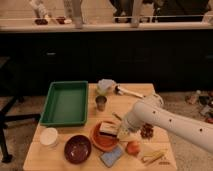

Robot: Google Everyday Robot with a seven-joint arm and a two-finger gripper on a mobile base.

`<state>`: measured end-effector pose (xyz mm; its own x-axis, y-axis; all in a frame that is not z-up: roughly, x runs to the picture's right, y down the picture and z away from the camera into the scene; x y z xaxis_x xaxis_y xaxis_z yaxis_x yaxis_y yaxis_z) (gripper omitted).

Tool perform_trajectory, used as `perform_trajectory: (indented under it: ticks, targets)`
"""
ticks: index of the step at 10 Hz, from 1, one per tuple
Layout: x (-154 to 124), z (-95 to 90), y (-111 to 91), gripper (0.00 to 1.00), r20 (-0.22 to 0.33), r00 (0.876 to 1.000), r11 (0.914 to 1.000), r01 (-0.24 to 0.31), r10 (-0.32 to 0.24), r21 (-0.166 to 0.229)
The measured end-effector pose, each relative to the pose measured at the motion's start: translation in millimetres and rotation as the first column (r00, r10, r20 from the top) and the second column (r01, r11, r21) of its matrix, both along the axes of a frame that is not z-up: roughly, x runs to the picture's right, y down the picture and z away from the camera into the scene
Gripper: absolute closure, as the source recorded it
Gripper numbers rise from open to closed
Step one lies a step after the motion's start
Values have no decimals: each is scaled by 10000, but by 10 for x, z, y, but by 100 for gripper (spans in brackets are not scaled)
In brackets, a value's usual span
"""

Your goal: Place eraser in red bowl

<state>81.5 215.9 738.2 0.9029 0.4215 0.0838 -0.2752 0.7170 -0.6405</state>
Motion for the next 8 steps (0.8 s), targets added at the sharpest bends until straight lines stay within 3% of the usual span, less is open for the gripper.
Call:
perform_trajectory:
  ticks: [8]
  targets:
    - [-55, 112, 51, 97, 19, 10000, 9993, 70, -69, -375]
